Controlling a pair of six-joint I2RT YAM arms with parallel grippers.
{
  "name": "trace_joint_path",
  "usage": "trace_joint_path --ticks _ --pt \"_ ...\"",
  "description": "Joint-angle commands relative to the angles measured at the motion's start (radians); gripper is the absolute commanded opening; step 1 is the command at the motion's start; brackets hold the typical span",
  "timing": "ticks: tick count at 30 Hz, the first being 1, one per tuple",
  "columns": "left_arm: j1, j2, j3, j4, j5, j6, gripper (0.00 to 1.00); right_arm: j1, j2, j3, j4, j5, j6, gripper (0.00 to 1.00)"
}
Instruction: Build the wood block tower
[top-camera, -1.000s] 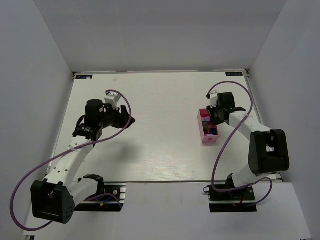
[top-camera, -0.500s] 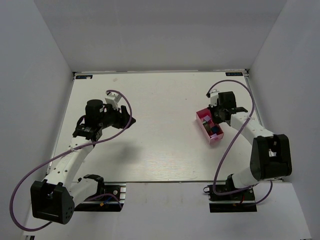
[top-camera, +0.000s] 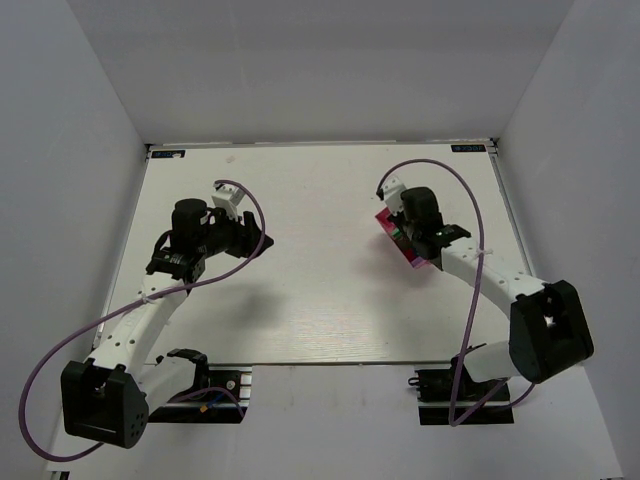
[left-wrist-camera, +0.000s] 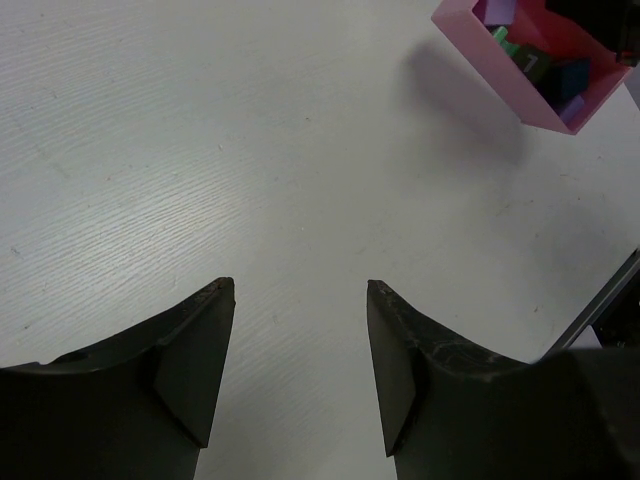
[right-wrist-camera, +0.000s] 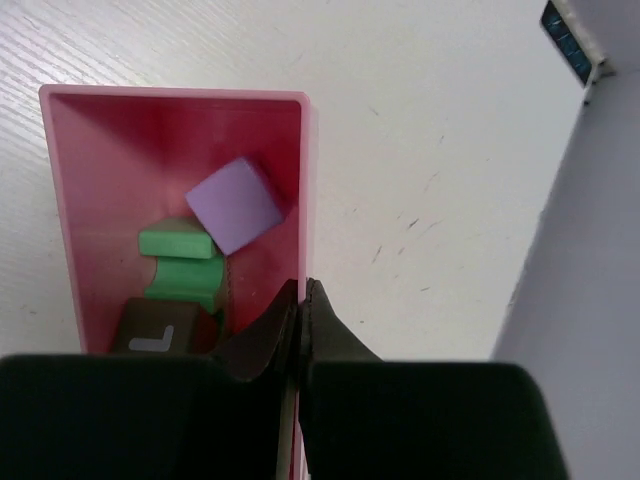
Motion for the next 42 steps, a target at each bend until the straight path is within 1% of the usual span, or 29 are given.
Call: trace_joint_path --ticks 1,3,5,7,8,9,10,11,12,13,14,15,16,17,18,19,21,22,23,26,32,34,36,37,38,39,40,41,42 --pt "-0.007 -0.017 0.008 0.017 0.024 -0.004 0.66 0.065 0.006 -0.045 0.241 0.209 -0.129 0.00" --pt "-0.007 -0.028 0.008 0.017 0.024 -0.004 0.66 0.097 0.013 -0.065 0.307 0.238 -0.176 0.00" --pt "-0.007 -0.028 0.008 0.017 0.013 -0.004 0.66 0.140 0.035 -0.094 0.382 0.306 -0.235 0.00" --pt "-0.007 -0.037 0.008 0.017 0.000 -0.004 0.66 0.187 0.062 -0.114 0.526 0.381 -0.310 0.00" --pt "-0.007 -0.046 0.008 0.017 -0.013 -0.004 0.66 0.210 0.096 -0.160 0.642 0.440 -0.424 0.00" --pt "-0.007 -0.046 0.008 0.017 -0.013 -0.004 0.66 0.232 0.096 -0.160 0.643 0.441 -0.425 0.00" --pt "-0.007 -0.046 0.008 0.017 -0.013 -0.004 0.66 0.244 0.114 -0.186 0.750 0.450 -0.495 0.00" --pt "-0.007 -0.046 0.008 0.017 -0.022 -0.004 0.66 0.258 0.130 -0.195 0.787 0.473 -0.519 0.00" --pt "-0.007 -0.046 0.008 0.017 -0.022 -0.004 0.66 0.290 0.142 -0.217 0.866 0.494 -0.548 0.00" --pt "-0.007 -0.046 0.008 0.017 -0.022 -0.004 0.66 0.301 0.180 -0.228 0.905 0.513 -0.638 0.00" --pt "-0.007 -0.046 0.008 0.017 -0.022 -0.004 0.66 0.315 0.197 -0.254 1.070 0.523 -0.675 0.00" --pt "-0.007 -0.046 0.008 0.017 -0.022 -0.004 0.66 0.334 0.214 -0.284 1.138 0.549 -0.719 0.00" --pt "-0.007 -0.046 0.008 0.017 -0.022 -0.004 0.66 0.354 0.280 -0.300 1.207 0.557 -0.853 0.00" --pt "-0.007 -0.046 0.008 0.017 -0.022 -0.004 0.66 0.371 0.306 -0.333 1.416 0.559 -0.900 0.00" --pt "-0.007 -0.046 0.008 0.017 -0.031 -0.004 0.66 0.381 0.334 -0.340 1.486 0.574 -0.984 0.00" --pt "-0.007 -0.046 0.008 0.008 -0.031 -0.004 0.66 0.393 0.393 -0.349 1.558 0.573 -1.028 0.00" --pt "-0.007 -0.056 0.008 0.008 -0.031 -0.004 0.66 0.411 0.496 -0.354 1.860 0.582 -1.205 0.00" --pt "-0.007 -0.056 0.008 0.008 -0.031 -0.004 0.66 0.422 0.566 -0.351 2.001 0.577 -1.252 0.00" --pt "-0.007 -0.056 0.008 0.008 -0.031 -0.004 0.66 0.425 0.623 -0.338 2.033 0.592 -1.319 0.00" --pt "-0.007 -0.056 0.008 0.008 -0.031 -0.004 0.66 0.439 0.650 -0.344 2.033 0.593 -1.309 0.00" --pt "-0.007 -0.056 0.008 0.008 -0.031 -0.004 0.66 0.439 0.630 -0.355 2.004 0.623 -1.275 0.00" --pt "-0.007 -0.056 0.008 0.008 -0.031 -0.004 0.66 0.444 0.618 -0.369 1.970 0.626 -1.251 0.05" --pt "-0.007 -0.056 0.008 0.008 -0.031 -0.004 0.66 0.445 0.602 -0.377 1.915 0.636 -1.191 0.07" --pt "-0.007 -0.056 0.008 0.008 -0.031 -0.004 0.66 0.442 0.580 -0.383 1.821 0.637 -1.171 0.10" --pt "-0.007 -0.065 0.008 0.008 -0.031 -0.004 0.66 0.440 0.570 -0.386 1.786 0.639 -1.146 0.12" --pt "-0.007 -0.065 0.008 0.008 -0.031 -0.004 0.66 0.442 0.532 -0.386 1.750 0.646 -1.067 0.12" --pt "-0.007 -0.065 0.008 0.008 -0.031 -0.004 0.66 0.442 0.521 -0.392 1.625 0.648 -1.039 0.19" --pt "-0.007 -0.065 0.008 0.008 -0.031 -0.004 0.66 0.442 0.507 -0.392 1.584 0.643 -1.014 0.21" --pt "-0.007 -0.065 0.008 0.008 -0.031 -0.004 0.66 0.440 0.463 -0.392 1.540 0.646 -0.917 0.23"
